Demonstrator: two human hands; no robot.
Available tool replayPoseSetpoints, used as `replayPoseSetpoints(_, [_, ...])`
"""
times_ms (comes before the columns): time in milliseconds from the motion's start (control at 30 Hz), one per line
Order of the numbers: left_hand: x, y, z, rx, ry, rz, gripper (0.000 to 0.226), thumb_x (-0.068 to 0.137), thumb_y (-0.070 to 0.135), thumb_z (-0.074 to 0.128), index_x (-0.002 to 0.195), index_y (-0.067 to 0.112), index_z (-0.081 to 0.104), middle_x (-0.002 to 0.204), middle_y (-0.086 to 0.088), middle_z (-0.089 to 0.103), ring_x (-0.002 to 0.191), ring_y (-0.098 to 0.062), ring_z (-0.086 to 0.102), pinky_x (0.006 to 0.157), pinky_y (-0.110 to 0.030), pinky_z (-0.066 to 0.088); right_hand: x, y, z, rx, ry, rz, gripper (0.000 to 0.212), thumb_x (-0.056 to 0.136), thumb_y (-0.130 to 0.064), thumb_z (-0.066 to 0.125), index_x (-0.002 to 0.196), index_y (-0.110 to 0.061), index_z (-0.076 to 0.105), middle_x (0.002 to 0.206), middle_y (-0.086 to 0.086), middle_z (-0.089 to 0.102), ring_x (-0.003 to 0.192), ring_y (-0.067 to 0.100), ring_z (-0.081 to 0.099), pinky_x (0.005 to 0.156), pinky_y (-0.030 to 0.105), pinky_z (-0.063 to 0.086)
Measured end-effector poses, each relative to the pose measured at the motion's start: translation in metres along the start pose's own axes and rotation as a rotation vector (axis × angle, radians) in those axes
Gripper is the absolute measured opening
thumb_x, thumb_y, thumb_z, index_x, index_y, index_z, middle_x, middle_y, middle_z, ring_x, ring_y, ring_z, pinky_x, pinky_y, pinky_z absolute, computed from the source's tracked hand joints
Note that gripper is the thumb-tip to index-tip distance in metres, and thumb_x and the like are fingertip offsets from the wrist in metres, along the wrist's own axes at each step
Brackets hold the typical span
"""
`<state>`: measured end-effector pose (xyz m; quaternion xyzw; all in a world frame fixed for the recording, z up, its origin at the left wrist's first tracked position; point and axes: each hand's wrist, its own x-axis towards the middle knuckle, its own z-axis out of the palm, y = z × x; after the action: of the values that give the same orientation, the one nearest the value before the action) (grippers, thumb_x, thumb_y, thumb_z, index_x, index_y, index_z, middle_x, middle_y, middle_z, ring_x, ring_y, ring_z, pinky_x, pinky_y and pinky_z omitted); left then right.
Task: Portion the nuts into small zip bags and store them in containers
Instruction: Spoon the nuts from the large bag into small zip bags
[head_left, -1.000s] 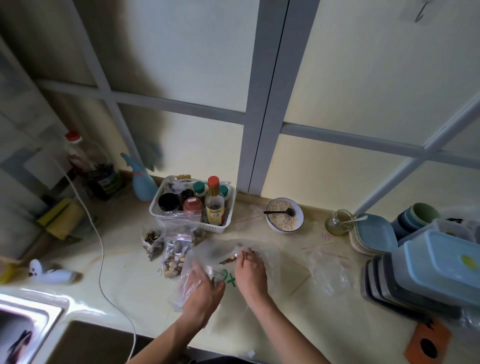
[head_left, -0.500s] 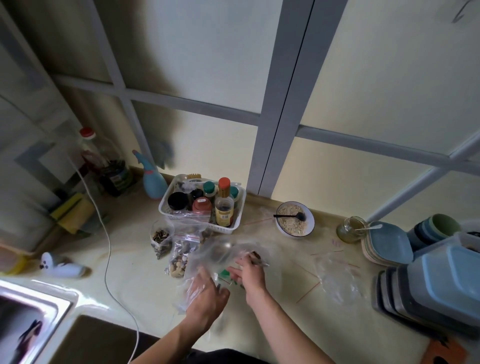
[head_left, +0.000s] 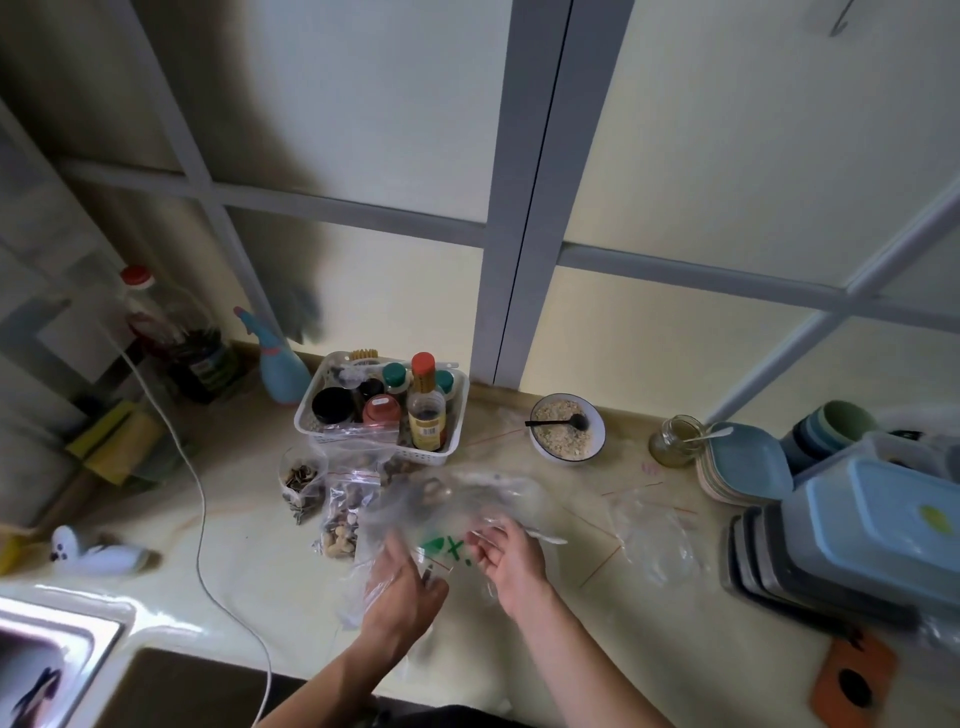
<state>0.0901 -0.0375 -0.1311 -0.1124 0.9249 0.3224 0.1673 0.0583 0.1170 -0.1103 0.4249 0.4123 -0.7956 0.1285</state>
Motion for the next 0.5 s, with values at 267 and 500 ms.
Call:
replayPoseSetpoints(267, [0.011,-0.001,0.014,-0.056,-0.058,0.077,0.062,0.075,0.028,0.069,0.121,0.015,0.030,0.110,-0.006,0.043,0.097,-0.021,0.047,0.075,-0.032,0.045,-0.033,-0.019,-0.028,-0.187,0.017,-0.233,0.027,0.101,-0.022,0.053,0.105,-0.004,0.073,0.088,0.019,0.077,0.075,0.025,0.072,0.062,0.028,0.047])
replayPoseSetpoints(500, [0.020,0.014,0.023,-0.019,-0.004,0.153,0.056,0.076,0.030,0.077,0.114,0.006,0.044,0.107,-0.009,0.052,0.095,-0.024,0.049,0.079,-0.033,0.043,-0.058,-0.022,-0.039,-0.431,-0.055,-0.374,0.028,0.101,-0.026,0.050,0.095,-0.013,0.074,0.080,0.015,0.074,0.065,0.020,0.068,0.057,0.022,0.049])
